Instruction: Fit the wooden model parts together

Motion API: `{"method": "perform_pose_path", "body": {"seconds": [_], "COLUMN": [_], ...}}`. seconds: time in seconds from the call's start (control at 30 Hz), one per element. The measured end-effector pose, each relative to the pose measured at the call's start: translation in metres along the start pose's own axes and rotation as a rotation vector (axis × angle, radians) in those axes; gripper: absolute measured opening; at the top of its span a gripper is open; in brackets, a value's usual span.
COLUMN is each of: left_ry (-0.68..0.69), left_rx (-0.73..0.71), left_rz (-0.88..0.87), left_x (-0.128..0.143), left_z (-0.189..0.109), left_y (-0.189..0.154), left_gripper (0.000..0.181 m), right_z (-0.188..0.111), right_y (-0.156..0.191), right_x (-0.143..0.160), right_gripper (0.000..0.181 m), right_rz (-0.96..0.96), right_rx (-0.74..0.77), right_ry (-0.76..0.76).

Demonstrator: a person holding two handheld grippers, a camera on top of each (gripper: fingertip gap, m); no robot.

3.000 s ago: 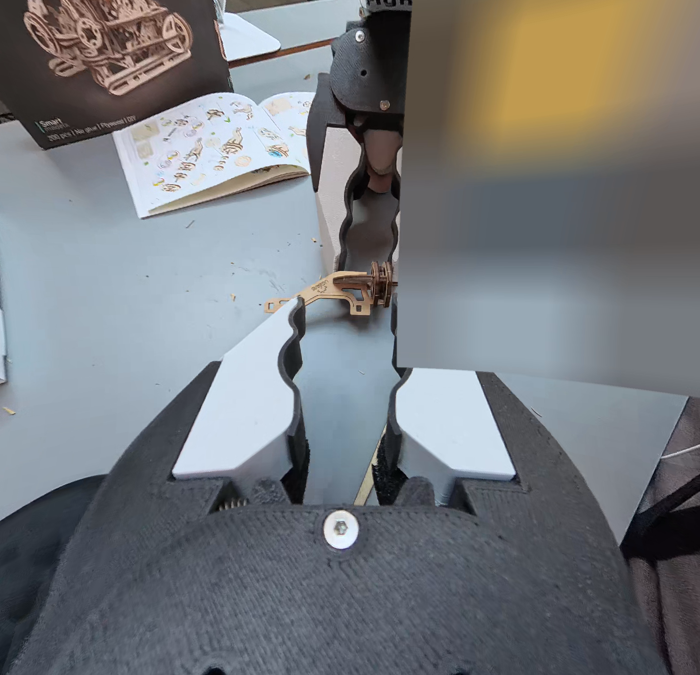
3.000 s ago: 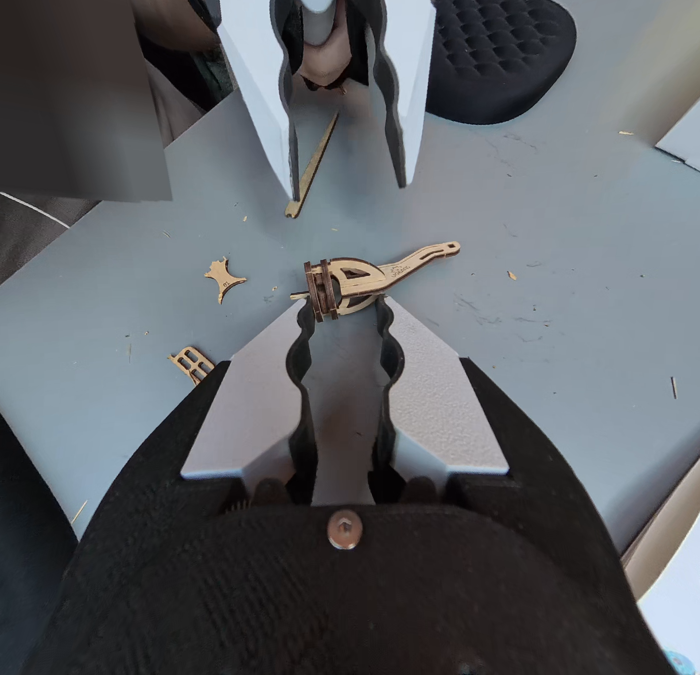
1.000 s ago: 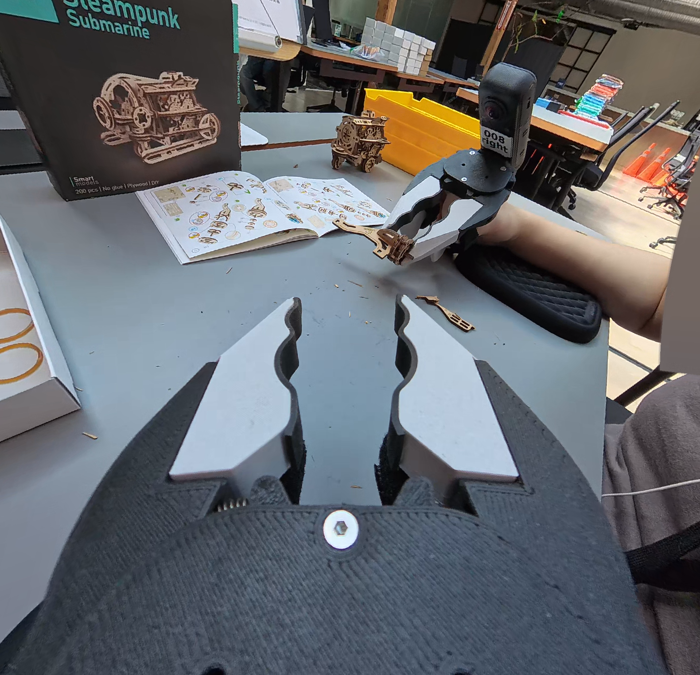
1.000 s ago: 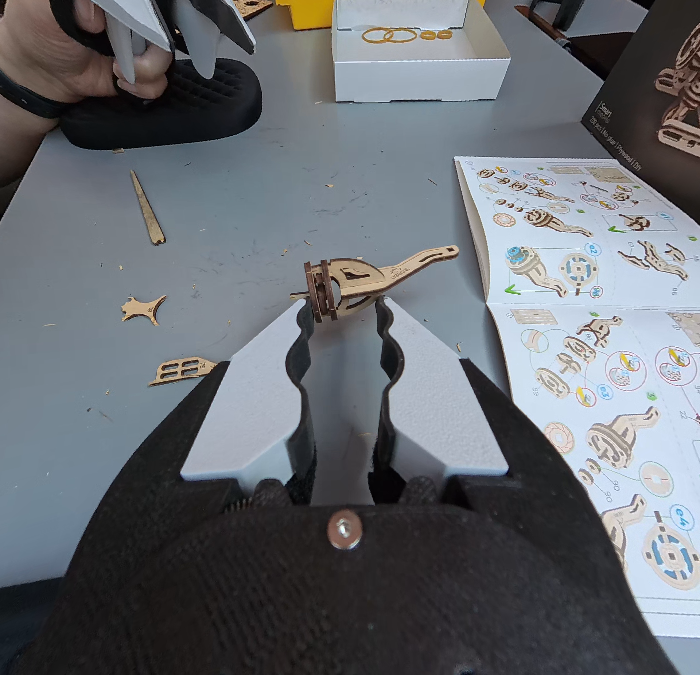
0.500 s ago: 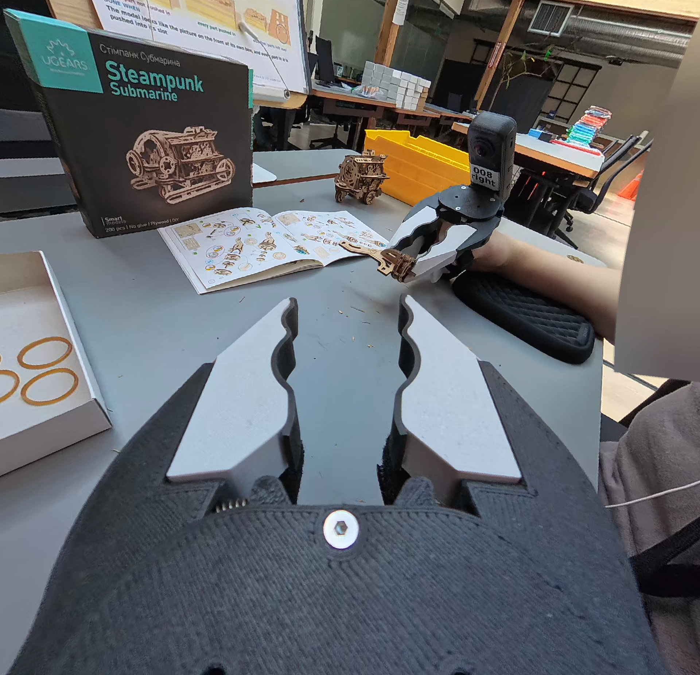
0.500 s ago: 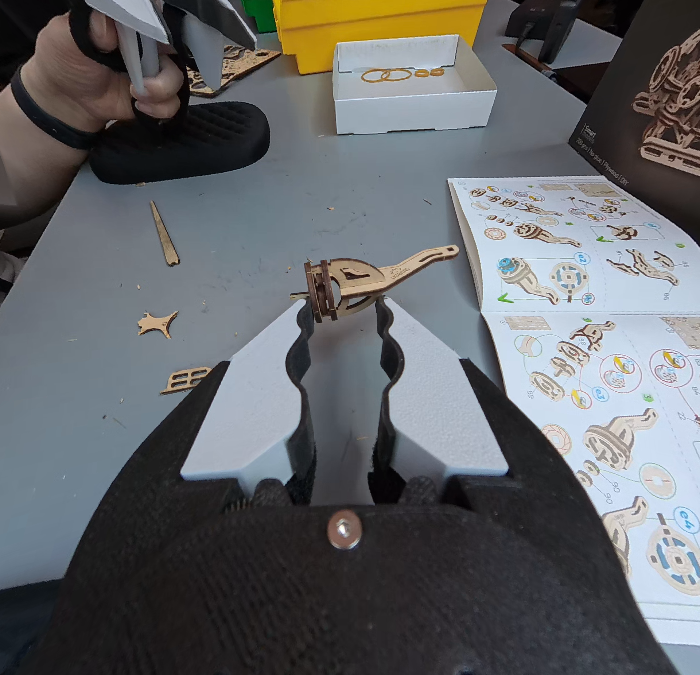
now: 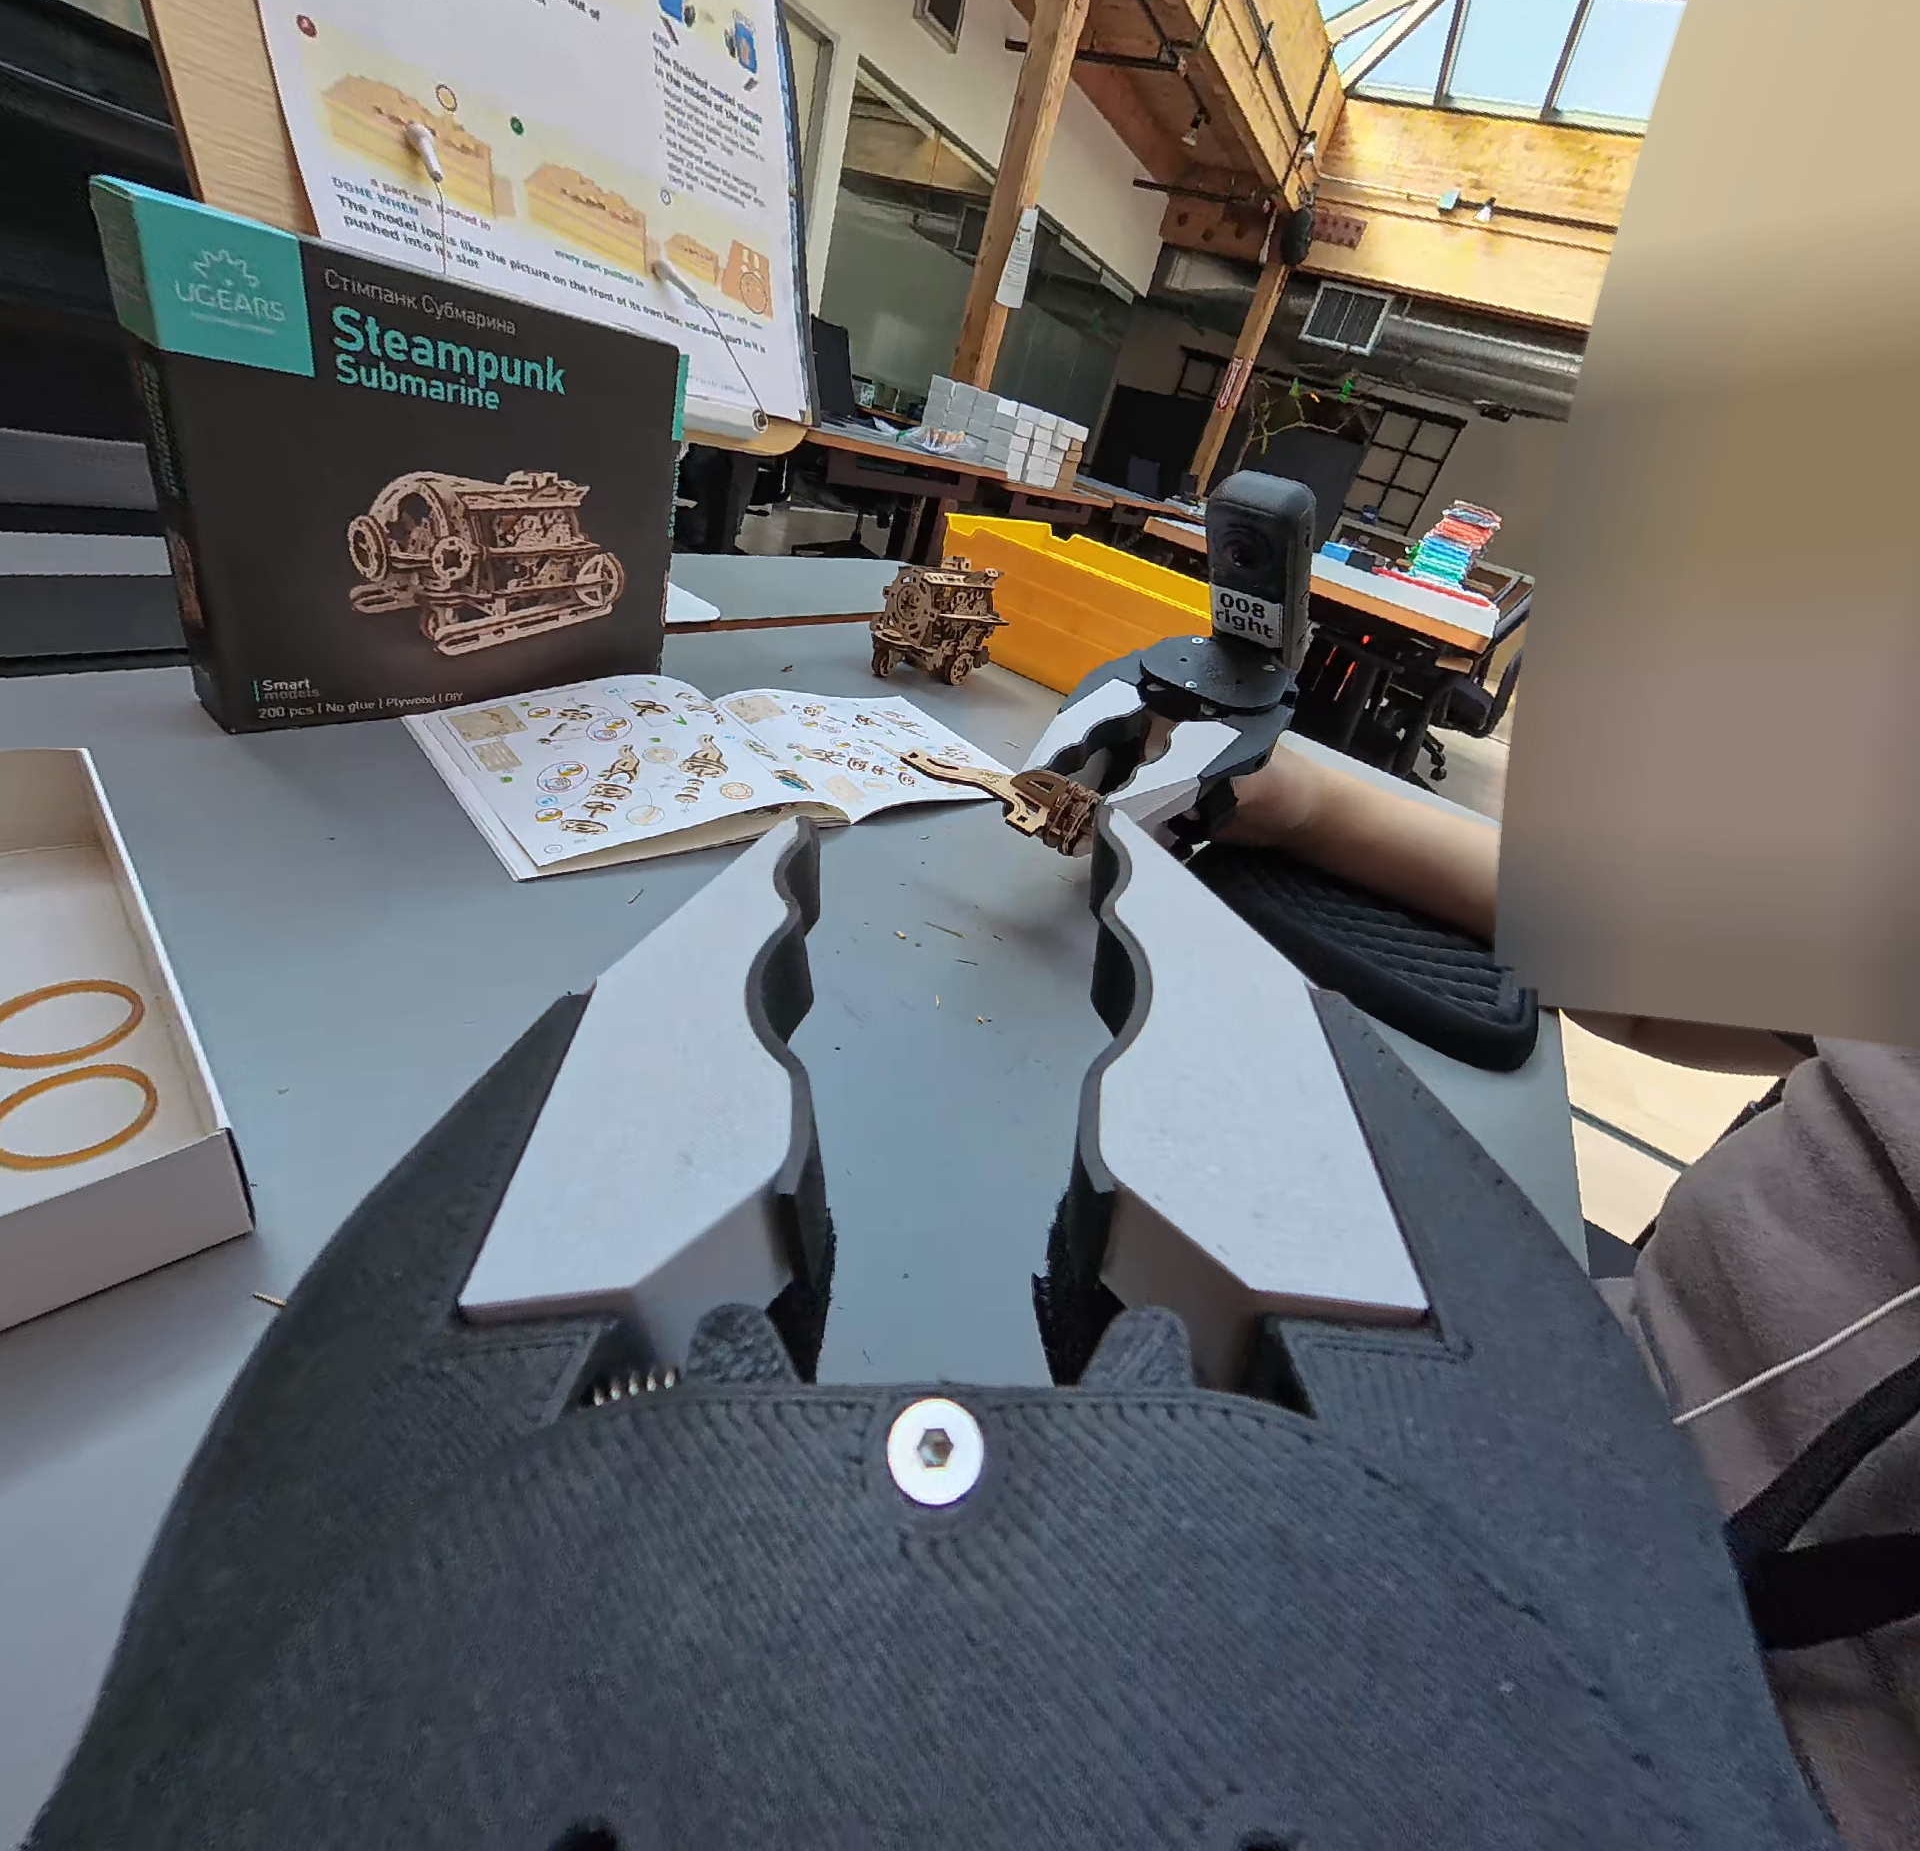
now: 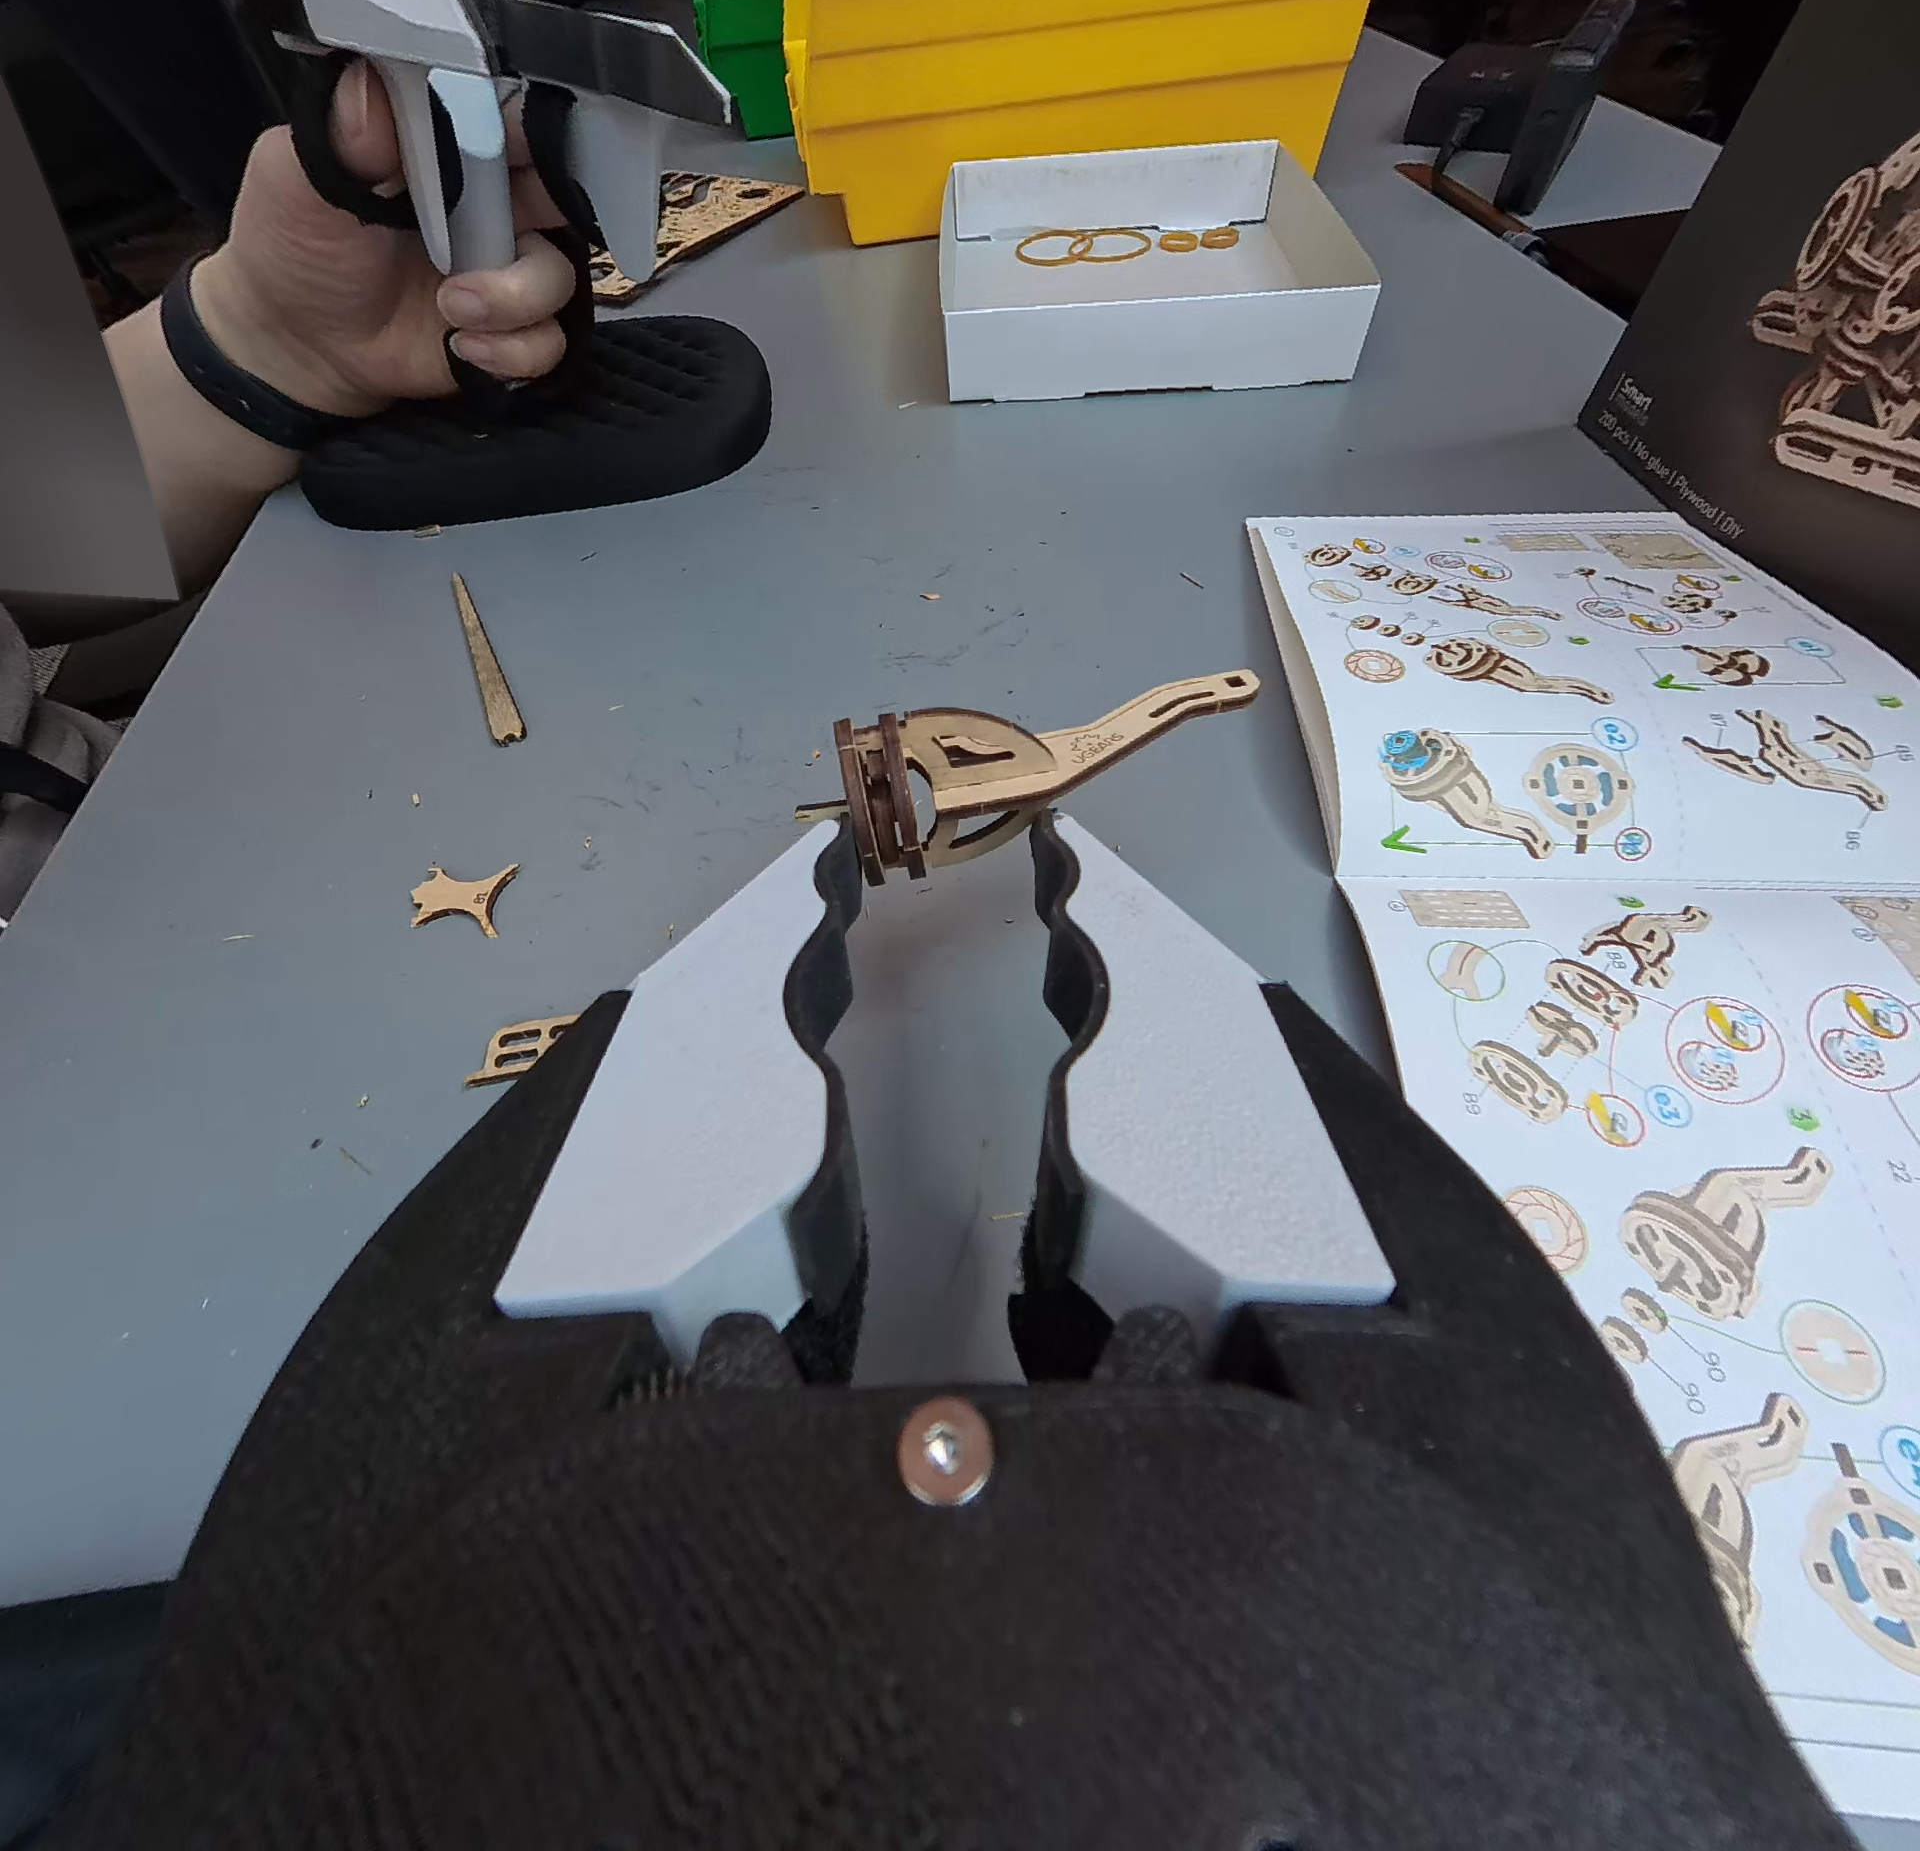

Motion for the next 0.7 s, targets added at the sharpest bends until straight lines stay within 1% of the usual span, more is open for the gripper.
{"method": "perform_pose_path", "body": {"seconds": [0.27, 0.7], "left_ry": [0.031, 0.037], "left_rx": [-0.003, 0.007], "left_rz": [0.06, 0.071], "left_x": [0.0056, 0.0069], "left_z": [0.0037, 0.0045], "left_y": [-0.0046, -0.0067], "left_gripper": [0.05, 0.049], "right_z": [-0.0008, -0.0009], "right_y": [-0.0015, -0.0026], "right_x": [-0.001, -0.001], "right_gripper": [0.032, 0.032], "right_rz": [0.015, 0.025], "right_rx": [-0.002, -0.002], "right_ry": [-0.009, -0.009]}}
Point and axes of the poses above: each gripper's, where its closed fingertips meet, z out along the fingers, x out of its underside, y = z × x across the jaws, the point moved 1 cm from there along -z, back along the fingers, and after that the axes turned 2 degrees about -x, right-handed, at the moved point
